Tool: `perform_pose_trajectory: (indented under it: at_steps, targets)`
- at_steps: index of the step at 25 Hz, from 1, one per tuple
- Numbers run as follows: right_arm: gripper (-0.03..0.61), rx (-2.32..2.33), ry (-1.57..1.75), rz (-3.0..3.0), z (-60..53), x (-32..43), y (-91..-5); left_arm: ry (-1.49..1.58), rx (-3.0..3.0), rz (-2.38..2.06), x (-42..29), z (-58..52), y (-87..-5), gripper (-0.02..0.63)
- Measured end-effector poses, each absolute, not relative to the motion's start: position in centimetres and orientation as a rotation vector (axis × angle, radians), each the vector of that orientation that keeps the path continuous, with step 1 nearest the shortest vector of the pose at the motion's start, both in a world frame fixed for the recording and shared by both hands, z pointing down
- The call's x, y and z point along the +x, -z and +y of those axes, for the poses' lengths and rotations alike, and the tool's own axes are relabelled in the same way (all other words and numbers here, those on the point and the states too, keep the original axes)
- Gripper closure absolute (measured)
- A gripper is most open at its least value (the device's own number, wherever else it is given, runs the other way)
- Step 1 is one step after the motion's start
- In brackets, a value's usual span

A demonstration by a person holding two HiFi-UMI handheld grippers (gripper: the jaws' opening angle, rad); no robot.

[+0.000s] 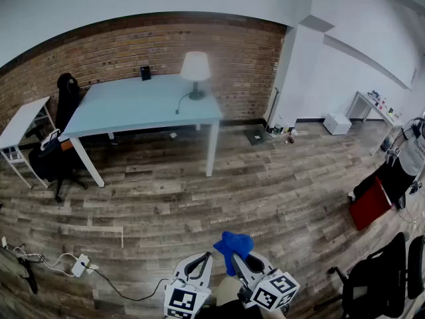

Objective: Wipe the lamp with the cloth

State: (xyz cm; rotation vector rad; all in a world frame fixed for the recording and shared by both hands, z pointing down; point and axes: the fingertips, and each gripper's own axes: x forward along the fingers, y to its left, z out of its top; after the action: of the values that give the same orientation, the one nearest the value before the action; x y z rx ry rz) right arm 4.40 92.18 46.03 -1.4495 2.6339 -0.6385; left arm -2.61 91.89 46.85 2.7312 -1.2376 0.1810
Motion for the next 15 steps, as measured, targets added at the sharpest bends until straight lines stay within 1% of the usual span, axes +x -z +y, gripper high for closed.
perform_pose_trajectory:
  at_steps: [7, 15]
  targets:
    - [0.517, -1.43, 0.612, 2.635, 88.6, 2.6, -45.4, -0.195, 2.7, -1.249, -4.5, 89.2, -47.6, 0.605]
    - [0.517, -1.429, 0.64, 2.628, 81.8, 3.9, -46.3, -0.216, 2.705, -1.219, -3.0, 82.0, -48.4, 0.605]
